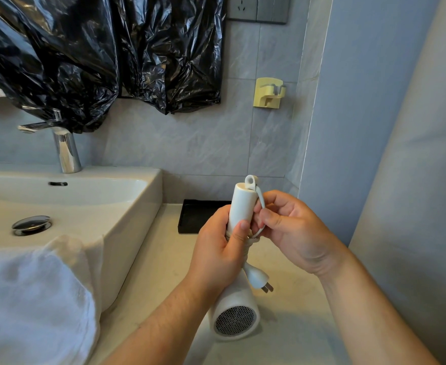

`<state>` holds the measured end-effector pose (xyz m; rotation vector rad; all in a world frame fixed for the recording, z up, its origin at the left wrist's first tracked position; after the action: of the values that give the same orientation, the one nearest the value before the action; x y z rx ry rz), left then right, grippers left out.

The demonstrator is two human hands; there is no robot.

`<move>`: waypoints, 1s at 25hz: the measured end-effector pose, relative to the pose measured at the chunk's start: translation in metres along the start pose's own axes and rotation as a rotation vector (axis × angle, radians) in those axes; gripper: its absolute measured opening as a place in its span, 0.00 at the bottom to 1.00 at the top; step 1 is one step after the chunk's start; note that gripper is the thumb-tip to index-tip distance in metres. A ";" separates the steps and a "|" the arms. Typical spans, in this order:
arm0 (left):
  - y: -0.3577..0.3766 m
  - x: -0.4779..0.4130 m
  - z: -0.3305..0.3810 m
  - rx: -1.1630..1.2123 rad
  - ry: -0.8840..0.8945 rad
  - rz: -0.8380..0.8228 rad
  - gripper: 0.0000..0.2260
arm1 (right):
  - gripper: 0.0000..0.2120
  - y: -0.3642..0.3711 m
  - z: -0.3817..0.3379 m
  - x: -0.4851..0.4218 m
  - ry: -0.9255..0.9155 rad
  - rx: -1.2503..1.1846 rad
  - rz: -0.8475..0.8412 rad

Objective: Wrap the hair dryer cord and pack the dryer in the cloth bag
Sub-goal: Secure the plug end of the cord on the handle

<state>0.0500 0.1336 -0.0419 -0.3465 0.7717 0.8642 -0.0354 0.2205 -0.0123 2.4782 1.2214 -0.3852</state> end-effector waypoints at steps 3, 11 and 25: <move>0.000 0.002 0.004 -0.029 0.053 0.009 0.14 | 0.08 0.005 -0.002 0.002 0.032 -0.069 -0.033; -0.012 0.004 -0.004 -0.324 0.063 0.108 0.23 | 0.05 -0.013 -0.004 -0.001 -0.004 0.005 0.091; -0.005 -0.006 -0.024 0.069 -0.421 0.012 0.07 | 0.10 -0.031 -0.007 -0.004 -0.185 0.379 0.341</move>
<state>0.0401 0.1134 -0.0537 -0.0913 0.4114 0.8814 -0.0619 0.2381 -0.0107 2.8201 0.6826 -0.7904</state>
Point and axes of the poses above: each hand's wrist, its own x-axis away from the middle knuckle, its own y-axis out of the palm, z = x × y, the point moved 7 cm from there along -x, towards the middle knuckle, and after that the axes turned 11 degrees about z, right-handed, at the moved point
